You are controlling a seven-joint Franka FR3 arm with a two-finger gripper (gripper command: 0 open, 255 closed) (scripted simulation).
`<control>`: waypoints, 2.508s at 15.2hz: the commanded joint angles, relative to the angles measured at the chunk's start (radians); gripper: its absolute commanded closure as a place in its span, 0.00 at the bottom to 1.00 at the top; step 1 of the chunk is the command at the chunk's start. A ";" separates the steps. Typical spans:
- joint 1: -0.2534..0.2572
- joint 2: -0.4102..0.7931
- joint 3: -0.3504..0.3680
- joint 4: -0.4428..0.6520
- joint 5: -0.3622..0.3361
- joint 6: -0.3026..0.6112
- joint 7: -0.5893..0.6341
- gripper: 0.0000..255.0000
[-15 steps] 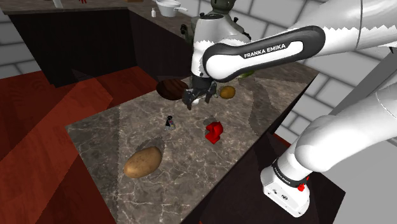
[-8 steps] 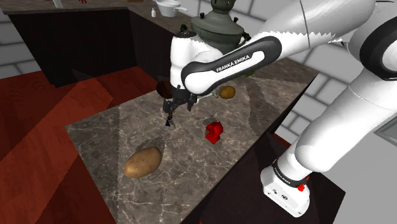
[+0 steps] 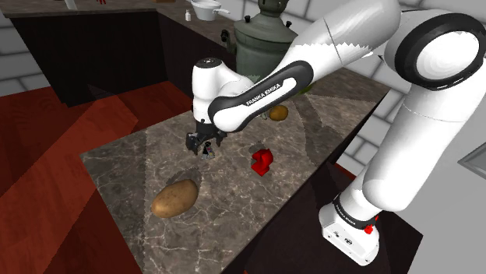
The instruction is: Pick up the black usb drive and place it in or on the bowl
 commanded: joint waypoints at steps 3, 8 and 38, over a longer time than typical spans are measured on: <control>0.008 0.044 -0.010 -0.006 -0.031 0.046 0.022 0.00; 0.010 0.050 -0.012 -0.008 -0.035 0.052 0.025 0.00; -0.014 -0.099 0.016 0.065 0.067 -0.151 -0.048 1.00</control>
